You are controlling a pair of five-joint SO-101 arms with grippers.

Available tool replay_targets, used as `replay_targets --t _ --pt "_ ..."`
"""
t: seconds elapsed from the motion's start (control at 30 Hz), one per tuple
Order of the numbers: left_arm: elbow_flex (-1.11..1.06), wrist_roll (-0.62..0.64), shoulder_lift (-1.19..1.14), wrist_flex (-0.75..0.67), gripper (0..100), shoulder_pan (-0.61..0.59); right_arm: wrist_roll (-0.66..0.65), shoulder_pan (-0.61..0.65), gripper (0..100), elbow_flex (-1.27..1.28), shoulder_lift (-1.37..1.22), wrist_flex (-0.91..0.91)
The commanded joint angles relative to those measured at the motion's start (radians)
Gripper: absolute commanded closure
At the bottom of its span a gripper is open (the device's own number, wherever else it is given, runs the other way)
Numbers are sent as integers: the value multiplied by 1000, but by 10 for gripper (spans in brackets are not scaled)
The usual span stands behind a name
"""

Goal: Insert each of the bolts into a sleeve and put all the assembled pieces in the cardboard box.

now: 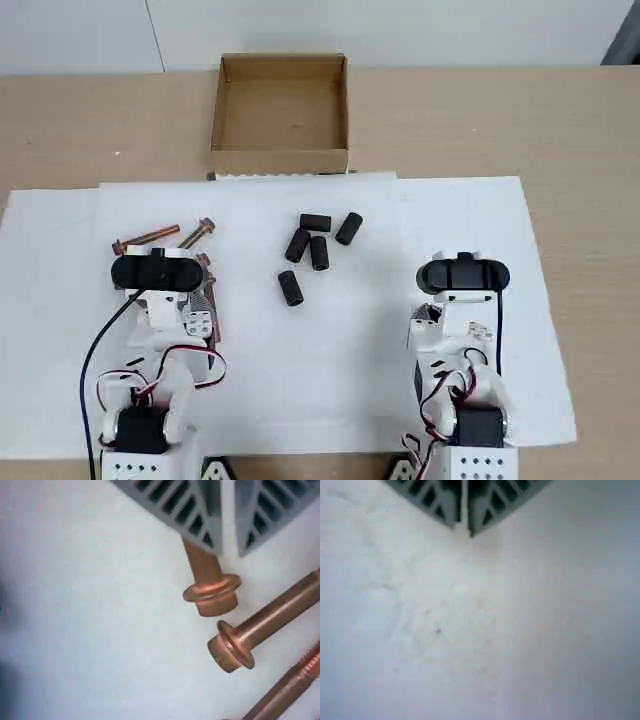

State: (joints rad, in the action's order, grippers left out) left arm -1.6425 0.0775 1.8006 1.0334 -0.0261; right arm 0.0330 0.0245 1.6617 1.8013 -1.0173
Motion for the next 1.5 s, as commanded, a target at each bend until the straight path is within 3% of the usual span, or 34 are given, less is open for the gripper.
replay_targets --t 0.0,1.47 --pt "2 -3 8 -21 993 5 9 -8 995 -3 13 21" --pt "1 -5 8 -25 992 44 9 -7 995 -3 13 21"
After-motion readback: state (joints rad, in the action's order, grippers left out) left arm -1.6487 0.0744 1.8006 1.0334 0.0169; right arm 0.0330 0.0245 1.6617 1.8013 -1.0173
